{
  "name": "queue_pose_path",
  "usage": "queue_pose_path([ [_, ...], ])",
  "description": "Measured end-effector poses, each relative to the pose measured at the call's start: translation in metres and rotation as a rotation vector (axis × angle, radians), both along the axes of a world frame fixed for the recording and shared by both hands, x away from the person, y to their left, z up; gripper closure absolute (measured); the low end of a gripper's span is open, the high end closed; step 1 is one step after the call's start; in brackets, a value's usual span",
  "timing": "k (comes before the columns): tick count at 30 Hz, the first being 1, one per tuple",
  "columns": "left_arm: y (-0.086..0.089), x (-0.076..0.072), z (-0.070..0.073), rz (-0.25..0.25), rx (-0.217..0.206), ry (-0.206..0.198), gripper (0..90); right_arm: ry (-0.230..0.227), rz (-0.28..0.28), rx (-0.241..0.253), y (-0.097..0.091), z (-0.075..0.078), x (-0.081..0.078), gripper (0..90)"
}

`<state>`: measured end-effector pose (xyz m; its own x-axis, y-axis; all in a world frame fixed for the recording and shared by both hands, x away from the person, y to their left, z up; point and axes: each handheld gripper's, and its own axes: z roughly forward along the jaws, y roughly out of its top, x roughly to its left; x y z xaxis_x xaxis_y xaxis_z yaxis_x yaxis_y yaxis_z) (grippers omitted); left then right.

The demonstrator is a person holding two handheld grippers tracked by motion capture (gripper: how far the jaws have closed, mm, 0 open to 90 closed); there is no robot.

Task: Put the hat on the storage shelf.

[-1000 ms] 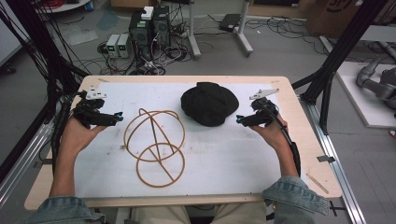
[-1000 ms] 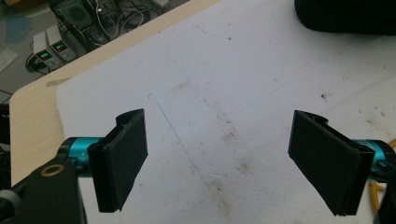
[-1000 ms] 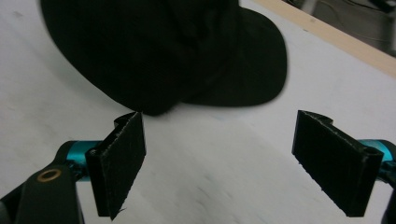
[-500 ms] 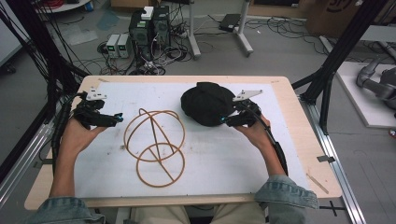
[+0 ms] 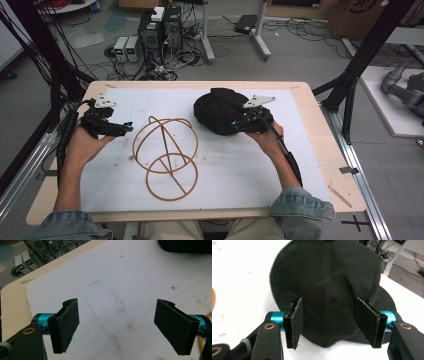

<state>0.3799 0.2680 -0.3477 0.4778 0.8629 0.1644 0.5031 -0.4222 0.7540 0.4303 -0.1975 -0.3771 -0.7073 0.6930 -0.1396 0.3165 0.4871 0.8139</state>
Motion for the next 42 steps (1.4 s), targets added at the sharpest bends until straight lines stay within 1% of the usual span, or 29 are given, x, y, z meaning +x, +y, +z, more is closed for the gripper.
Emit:
queue_pose_path([
  [2, 0.0, 0.0, 0.0, -0.001, -0.002, 0.0, 20.5, 0.0, 0.007, 0.003, 0.002, 0.0, -0.001, 42.2],
  [3, 0.0, 0.0, 0.0, -0.005, 0.0, 0.004, 20.5, -0.02, 0.012, 0.006, 0.007, 0.001, -0.003, 44.0],
  [4, -0.001, 0.0, 0.0, -0.004, -0.002, 0.003, 20.5, -0.025, 0.015, 0.001, 0.01, 0.001, -0.003, 44.9],
  [7, -0.001, 0.0, -0.001, -0.002, -0.001, 0.004, 20.5, -0.024, 0.017, -0.011, 0.015, -0.002, -0.003, 47.6],
  [9, -0.001, 0.0, -0.001, -0.004, -0.001, 0.006, 20.5, -0.025, 0.009, -0.023, 0.018, -0.004, -0.002, 47.9],
  [11, -0.001, 0.0, -0.001, -0.004, -0.003, 0.006, 20.6, -0.02, 0.002, -0.014, 0.02, -0.006, 0.0, 48.3],
  [13, 0.0, 0.0, -0.001, -0.004, -0.002, 0.007, 20.6, -0.023, -0.007, -0.023, 0.021, -0.007, 0.0, 49.1],
  [14, 0.0, 0.0, -0.001, -0.004, -0.002, 0.007, 20.6, -0.035, -0.015, -0.029, 0.022, -0.007, 0.0, 49.4],
  [16, 0.0, 0.001, -0.001, -0.005, -0.003, 0.01, 20.7, -0.036, -0.022, -0.032, 0.024, -0.007, 0.001, 49.4],
  [17, 0.0, 0.001, -0.002, -0.003, -0.006, 0.011, 20.6, -0.044, -0.023, -0.034, 0.024, -0.008, 0.001, 49.5],
  [21, 0.0, 0.001, -0.002, -0.002, -0.007, 0.012, 20.6, -0.064, -0.028, -0.067, 0.028, -0.01, 0.0, 52.5],
  [22, 0.0, 0.001, -0.002, -0.002, -0.007, 0.012, 20.6, -0.064, -0.028, -0.067, 0.028, -0.01, 0.0, 52.5],
  [23, 0.001, 0.001, -0.003, -0.002, -0.009, 0.013, 20.6, -0.072, -0.032, -0.08, 0.03, -0.011, 0.0, 54.9],
  [24, 0.001, 0.001, -0.003, -0.002, -0.009, 0.013, 20.6, -0.082, -0.032, -0.087, 0.03, -0.012, 0.001, 55.4],
  [27, 0.0, 0.002, -0.003, -0.001, -0.009, 0.016, 20.7, -0.082, -0.039, -0.1, 0.032, -0.014, 0.001, 57.6],
  [28, 0.001, 0.002, -0.003, -0.002, -0.008, 0.016, 20.7, -0.089, -0.041, -0.114, 0.034, -0.015, 0.001, 59.3],
  [33, 0.001, 0.002, -0.004, -0.003, -0.009, 0.018, 20.7, -0.088, -0.042, -0.12, 0.035, -0.016, 0.002, 66.4],
  [35, 0.001, 0.002, -0.004, -0.003, -0.006, 0.022, 20.8, -0.1, -0.043, -0.127, 0.035, -0.017, 0.002, 69.2],
  [37, 0.001, 0.003, -0.004, -0.003, -0.006, 0.022, 20.8, -0.102, -0.049, -0.134, 0.035, -0.016, 0.001, 72.8],
  [39, 0.001, 0.003, -0.005, -0.003, -0.005, 0.022, 20.8, -0.102, -0.048, -0.133, 0.035, -0.016, 0.001, 73.9],
  [41, 0.001, 0.003, -0.005, 0.0, -0.006, 0.025, 20.8, -0.106, -0.045, -0.134, 0.035, -0.016, 0.001, 78.7],
  [42, 0.001, 0.003, -0.005, -0.002, -0.005, 0.024, 20.8, -0.109, -0.045, -0.136, 0.035, -0.016, 0.002, 79.7],
])
